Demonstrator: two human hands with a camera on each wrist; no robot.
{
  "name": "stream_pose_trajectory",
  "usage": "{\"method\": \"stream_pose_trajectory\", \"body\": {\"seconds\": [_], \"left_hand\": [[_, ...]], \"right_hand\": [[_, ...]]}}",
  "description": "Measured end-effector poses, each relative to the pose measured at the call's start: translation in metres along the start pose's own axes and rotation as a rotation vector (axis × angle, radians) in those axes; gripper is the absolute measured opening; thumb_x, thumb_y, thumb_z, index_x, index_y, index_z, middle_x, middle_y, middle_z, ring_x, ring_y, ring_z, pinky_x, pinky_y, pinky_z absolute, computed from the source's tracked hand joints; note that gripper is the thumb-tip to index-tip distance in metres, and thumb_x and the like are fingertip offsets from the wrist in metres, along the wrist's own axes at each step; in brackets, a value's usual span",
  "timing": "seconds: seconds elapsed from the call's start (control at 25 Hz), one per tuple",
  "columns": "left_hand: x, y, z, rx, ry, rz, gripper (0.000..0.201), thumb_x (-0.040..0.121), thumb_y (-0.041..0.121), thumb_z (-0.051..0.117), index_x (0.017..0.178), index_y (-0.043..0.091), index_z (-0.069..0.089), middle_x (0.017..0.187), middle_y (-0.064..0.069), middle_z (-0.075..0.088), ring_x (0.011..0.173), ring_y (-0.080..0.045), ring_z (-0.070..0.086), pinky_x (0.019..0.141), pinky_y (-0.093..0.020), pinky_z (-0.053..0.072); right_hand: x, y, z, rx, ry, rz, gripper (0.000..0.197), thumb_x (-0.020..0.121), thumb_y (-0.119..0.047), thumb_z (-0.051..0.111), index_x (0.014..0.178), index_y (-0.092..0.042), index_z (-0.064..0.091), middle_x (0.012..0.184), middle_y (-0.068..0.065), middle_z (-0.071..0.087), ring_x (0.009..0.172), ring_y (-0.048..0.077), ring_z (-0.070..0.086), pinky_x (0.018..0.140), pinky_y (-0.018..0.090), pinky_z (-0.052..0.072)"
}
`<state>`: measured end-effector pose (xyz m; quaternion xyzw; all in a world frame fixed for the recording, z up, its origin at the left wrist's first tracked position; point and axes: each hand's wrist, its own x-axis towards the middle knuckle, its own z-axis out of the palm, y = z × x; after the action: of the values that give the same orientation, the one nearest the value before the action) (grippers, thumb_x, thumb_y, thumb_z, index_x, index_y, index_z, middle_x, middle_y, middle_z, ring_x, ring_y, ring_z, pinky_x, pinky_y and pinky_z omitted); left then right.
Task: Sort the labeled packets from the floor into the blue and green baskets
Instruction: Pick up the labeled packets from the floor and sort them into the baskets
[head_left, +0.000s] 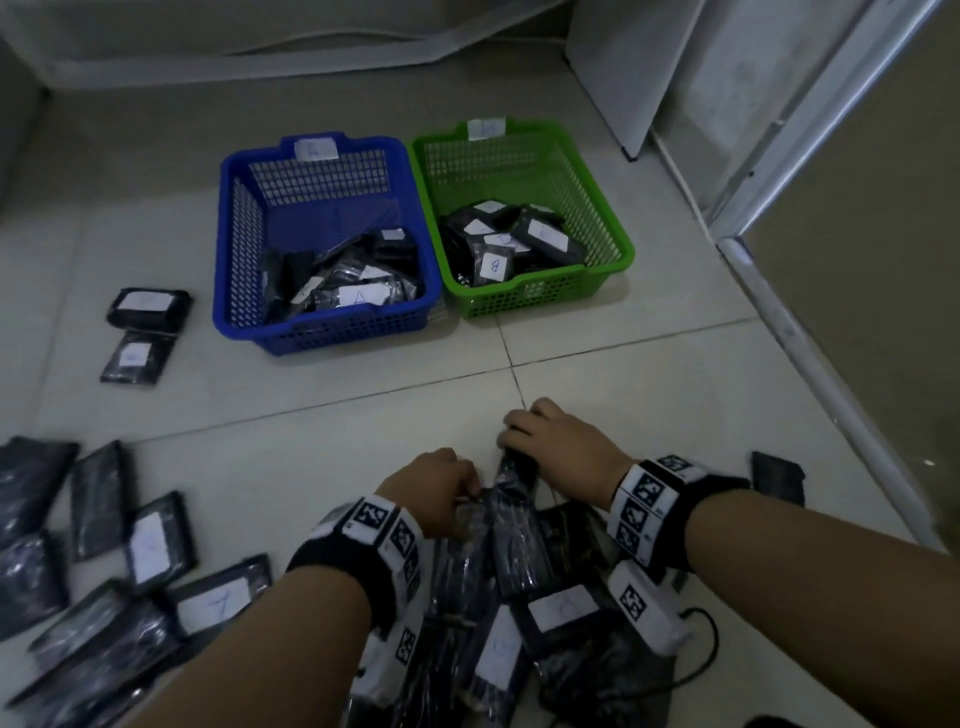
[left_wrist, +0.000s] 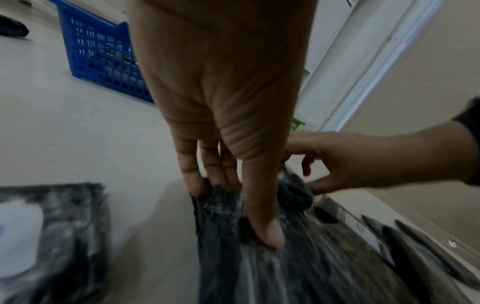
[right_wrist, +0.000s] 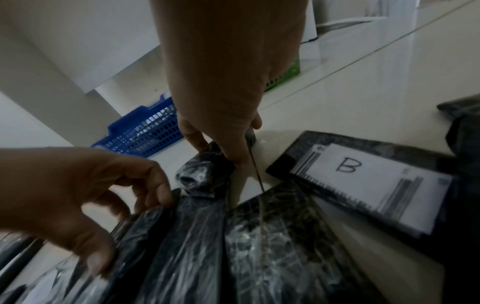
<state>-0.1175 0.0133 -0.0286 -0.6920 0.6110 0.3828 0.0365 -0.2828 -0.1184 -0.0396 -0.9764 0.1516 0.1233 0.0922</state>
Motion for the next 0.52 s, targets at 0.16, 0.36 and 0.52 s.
{"method": "stream_pose_trajectory", "body": {"seconds": [0.16, 0.36, 0.52], "left_hand": [[-0.006, -0.009, 0.008, -0.140, 0.062, -0.045, 0.040, 0.061, 0.028, 0.087, 0.091, 0.020, 0.062, 0.095, 0.000, 0.053, 0.090, -0.016, 0.055, 0.075, -0.023, 0.045], [-0.026, -0.015, -0.028, -1.086, 0.132, -0.139, 0.011, 0.086, 0.012, 0.067, 0.089, 0.019, 0.059, 0.079, 0.000, 0.061, 0.069, -0.012, 0.057, 0.063, -0.029, 0.055], [-0.024, 0.007, -0.055, -1.688, 0.340, -0.118, 0.013, 0.100, 0.024, 0.042, 0.096, 0.025, 0.055, 0.081, 0.000, 0.055, 0.076, -0.017, 0.054, 0.067, -0.038, 0.053]], "right_hand": [[0.005, 0.009, -0.003, 0.132, 0.072, 0.028, 0.042, 0.079, -0.018, 0.064, 0.121, -0.020, 0.058, 0.117, 0.002, 0.056, 0.108, 0.025, 0.044, 0.084, 0.034, 0.043], [-0.004, 0.007, -0.048, 1.484, 0.062, 0.474, 0.020, 0.096, -0.021, 0.052, 0.110, -0.010, 0.061, 0.098, 0.016, 0.066, 0.088, 0.031, 0.064, 0.077, 0.037, 0.052], [-0.015, 0.012, -0.067, 1.902, 0.098, 0.515, 0.030, 0.100, -0.023, 0.031, 0.104, -0.007, 0.056, 0.089, 0.015, 0.066, 0.074, 0.033, 0.067, 0.062, 0.037, 0.051]]}}
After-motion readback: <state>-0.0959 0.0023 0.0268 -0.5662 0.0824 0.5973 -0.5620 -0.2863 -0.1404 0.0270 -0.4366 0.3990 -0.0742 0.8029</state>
